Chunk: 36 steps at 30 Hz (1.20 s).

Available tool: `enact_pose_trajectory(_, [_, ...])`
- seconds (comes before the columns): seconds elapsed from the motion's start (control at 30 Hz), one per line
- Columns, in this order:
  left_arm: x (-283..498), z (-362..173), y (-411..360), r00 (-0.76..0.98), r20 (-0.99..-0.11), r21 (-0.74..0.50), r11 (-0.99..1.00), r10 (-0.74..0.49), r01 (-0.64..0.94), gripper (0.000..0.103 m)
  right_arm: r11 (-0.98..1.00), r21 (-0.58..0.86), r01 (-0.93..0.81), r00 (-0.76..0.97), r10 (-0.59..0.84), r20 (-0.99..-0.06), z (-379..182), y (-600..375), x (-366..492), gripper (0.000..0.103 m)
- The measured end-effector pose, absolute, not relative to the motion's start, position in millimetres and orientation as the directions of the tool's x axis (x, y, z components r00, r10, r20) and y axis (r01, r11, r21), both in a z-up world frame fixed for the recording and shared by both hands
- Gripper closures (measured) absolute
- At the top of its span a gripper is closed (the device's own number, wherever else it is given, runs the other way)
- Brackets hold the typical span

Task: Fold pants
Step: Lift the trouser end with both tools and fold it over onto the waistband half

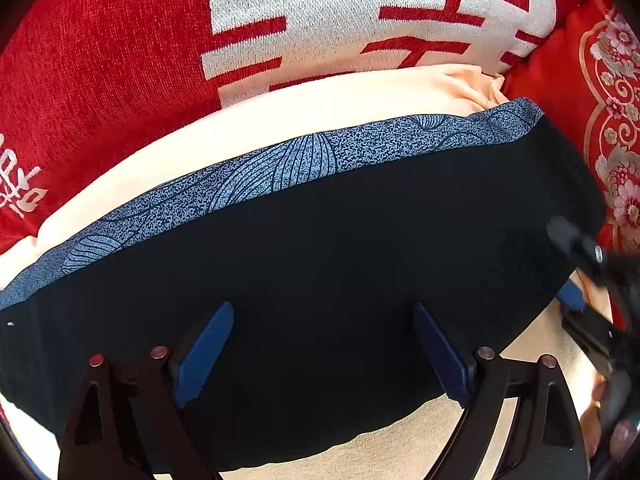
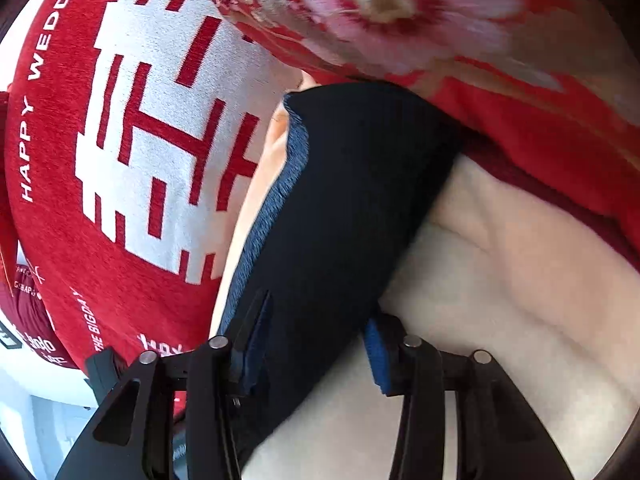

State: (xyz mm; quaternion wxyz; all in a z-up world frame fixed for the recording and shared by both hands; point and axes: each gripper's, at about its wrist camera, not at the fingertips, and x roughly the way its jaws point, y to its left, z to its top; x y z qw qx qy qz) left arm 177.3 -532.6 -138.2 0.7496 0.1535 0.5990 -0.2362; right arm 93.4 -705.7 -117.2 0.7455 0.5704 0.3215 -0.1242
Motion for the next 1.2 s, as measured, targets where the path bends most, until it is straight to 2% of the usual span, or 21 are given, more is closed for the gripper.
enact_pose_trajectory(0.1, [182,-148,-546,0.169,-0.971,-0.053,0.842,-0.169,0.537,0.011,0.342,0.753,0.562,0.755,0.16,-0.636,-112,-703,109,0.039])
enact_pose_trajectory(0.13, [181,-147,-549,0.166,-0.972,-0.052,0.844,-0.165,0.535,0.011,0.338,0.75,0.569,0.748,0.167,-0.643,-111,-704,112,0.041])
enact_pose_trajectory(0.17, [185,-148,-553,0.166,-0.974,-0.046,0.847,-0.157,0.529,0.011,0.331,0.731,0.597,0.722,0.175,-0.669,-111,-706,114,0.045])
enact_pose_trajectory(0.2, [187,-142,-550,0.182,-0.971,-0.039,0.855,-0.155,0.517,0.015,0.321,0.728,0.606,0.715,0.182,-0.675,-111,-708,114,0.064])
enact_pose_trajectory(0.23, [183,-130,-551,0.192,-0.967,-0.046,0.858,-0.166,0.512,0.02,0.309,0.736,0.602,0.718,0.193,-0.669,-113,-711,111,0.078])
enact_pose_trajectory(0.27, [185,-122,-547,0.197,-0.962,-0.067,0.861,-0.191,0.505,0.031,0.291,0.75,0.594,0.723,0.214,-0.656,-114,-713,109,0.084])
enact_pose_trajectory(0.4, [191,-111,-542,0.201,-0.951,-0.106,0.859,-0.235,0.502,0.033,0.342,0.76,0.553,0.736,0.227,-0.638,-98,-713,107,0.087])
enact_pose_trajectory(0.57, [189,-146,-547,0.122,-0.958,-0.165,0.849,-0.259,0.502,0.033,0.431,0.747,0.506,0.738,0.232,-0.633,-71,-702,115,0.089])
enact_pose_trajectory(0.67, [179,-148,-549,0.196,-0.941,-0.132,0.835,-0.274,0.535,0.03,0.488,0.719,0.496,0.727,0.22,-0.65,-61,-694,123,0.089])
enact_pose_trajectory(0.73, [185,-146,-544,0.171,-0.938,-0.177,0.838,-0.303,0.516,0.03,0.531,0.697,0.482,0.721,0.212,-0.66,-51,-689,128,0.089])
enact_pose_trajectory(1.0, [184,-144,-529,0.169,-0.906,-0.245,0.806,-0.388,0.538,0.03,0.762,0.536,0.363,0.679,0.178,-0.712,-3,-633,148,0.089])
enact_pose_trajectory(1.2, [193,-126,-480,0.114,-0.894,-0.333,0.811,-0.434,0.482,0.03,0.891,0.39,0.233,0.653,0.154,-0.741,27,-566,172,0.089])
